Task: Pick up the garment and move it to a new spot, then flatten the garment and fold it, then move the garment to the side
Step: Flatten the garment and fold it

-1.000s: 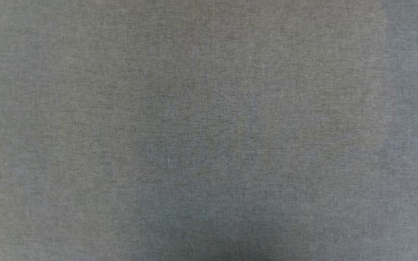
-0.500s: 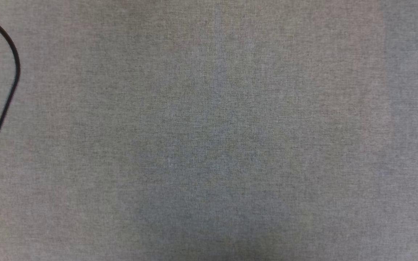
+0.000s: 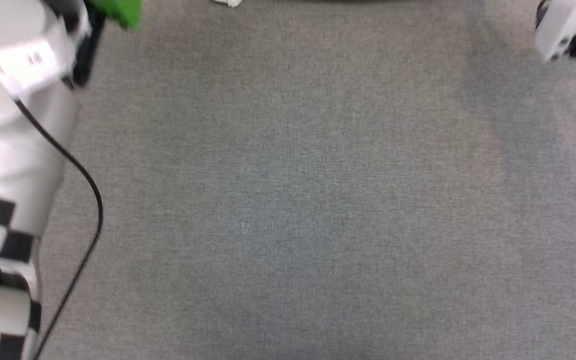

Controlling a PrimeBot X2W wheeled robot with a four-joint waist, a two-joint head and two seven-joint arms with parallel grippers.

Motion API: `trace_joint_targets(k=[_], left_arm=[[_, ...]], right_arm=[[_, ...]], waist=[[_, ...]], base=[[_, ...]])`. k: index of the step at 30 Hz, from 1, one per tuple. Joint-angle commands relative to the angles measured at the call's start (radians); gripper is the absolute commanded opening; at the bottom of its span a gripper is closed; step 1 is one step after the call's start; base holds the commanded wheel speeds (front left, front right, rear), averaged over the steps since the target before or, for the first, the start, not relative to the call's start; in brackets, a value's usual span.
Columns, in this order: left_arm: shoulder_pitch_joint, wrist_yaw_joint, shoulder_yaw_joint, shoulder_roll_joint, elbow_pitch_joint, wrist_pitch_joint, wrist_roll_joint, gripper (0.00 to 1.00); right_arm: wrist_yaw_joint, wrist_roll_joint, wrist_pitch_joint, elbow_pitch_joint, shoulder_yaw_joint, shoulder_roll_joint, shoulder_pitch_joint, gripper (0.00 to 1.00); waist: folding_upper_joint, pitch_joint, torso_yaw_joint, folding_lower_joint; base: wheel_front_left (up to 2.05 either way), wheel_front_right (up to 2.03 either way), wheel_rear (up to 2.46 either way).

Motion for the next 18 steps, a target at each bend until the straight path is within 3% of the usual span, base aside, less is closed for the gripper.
trace_joint_targets(k=[1, 10, 18], left_arm=[[0.07, 0.003, 0.01, 0.007, -0.024, -0.005, -0.008, 0.0], [0.471, 0.029, 0.054, 0.05, -0.179, -0.006, -0.011, 0.0], [0.833, 0.08, 0.061, 0.088, -0.307, -0.006, -0.026, 0.0]], right_arm=[[-0.001, 0.02, -0.014, -0.015, 0.019, -0.011, 0.048, 0.0], [-0.001, 0.095, -0.054, -0.099, 0.127, -0.07, 0.271, 0.0], [-0.001, 0.147, -0.071, -0.195, 0.194, -0.145, 0.488, 0.0]], waist=[[-0.0001, -0.082, 0.011, 0.0], [-0.0001, -0.229, 0.021, 0.0], [-0.0001, -0.356, 0.015, 0.0]], base=[[0.0, 0.0, 0.0], [0.0, 0.0, 0.0], [0.0, 0.0, 0.0]])
